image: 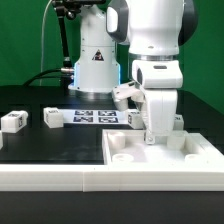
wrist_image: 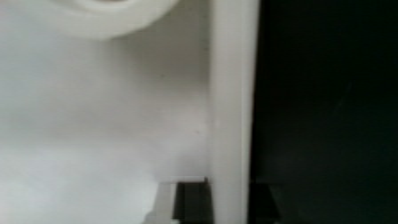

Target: Assemble one leg

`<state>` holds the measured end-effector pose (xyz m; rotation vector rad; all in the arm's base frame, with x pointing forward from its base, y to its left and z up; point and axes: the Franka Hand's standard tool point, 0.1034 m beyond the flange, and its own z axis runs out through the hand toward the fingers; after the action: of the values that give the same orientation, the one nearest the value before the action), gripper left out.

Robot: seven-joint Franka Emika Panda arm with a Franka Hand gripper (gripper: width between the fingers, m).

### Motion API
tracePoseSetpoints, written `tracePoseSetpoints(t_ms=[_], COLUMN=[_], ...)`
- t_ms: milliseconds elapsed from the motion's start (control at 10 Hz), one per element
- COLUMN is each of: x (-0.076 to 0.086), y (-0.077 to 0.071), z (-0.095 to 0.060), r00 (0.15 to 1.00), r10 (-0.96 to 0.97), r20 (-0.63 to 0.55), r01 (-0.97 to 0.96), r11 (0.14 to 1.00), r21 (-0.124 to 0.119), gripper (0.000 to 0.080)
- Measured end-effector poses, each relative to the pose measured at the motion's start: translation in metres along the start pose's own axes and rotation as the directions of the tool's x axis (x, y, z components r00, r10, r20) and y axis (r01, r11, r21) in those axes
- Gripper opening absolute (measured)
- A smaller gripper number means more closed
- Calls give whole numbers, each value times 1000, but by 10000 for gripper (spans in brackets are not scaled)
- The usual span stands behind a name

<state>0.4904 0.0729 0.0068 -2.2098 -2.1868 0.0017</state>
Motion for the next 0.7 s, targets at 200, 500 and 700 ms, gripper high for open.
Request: tracePoseSetpoints(t_ms=[200, 500, 700], x=[-1, -2, -2], y=[0, 0, 0], z=[0, 0, 0], r00=[1000, 1000, 1000], r10=[1, 3, 3], r20=[0, 0, 0], r01=[-1, -3, -3], r11=[1000, 1000, 1000], r21=[0, 0, 0], gripper=[157, 525, 610])
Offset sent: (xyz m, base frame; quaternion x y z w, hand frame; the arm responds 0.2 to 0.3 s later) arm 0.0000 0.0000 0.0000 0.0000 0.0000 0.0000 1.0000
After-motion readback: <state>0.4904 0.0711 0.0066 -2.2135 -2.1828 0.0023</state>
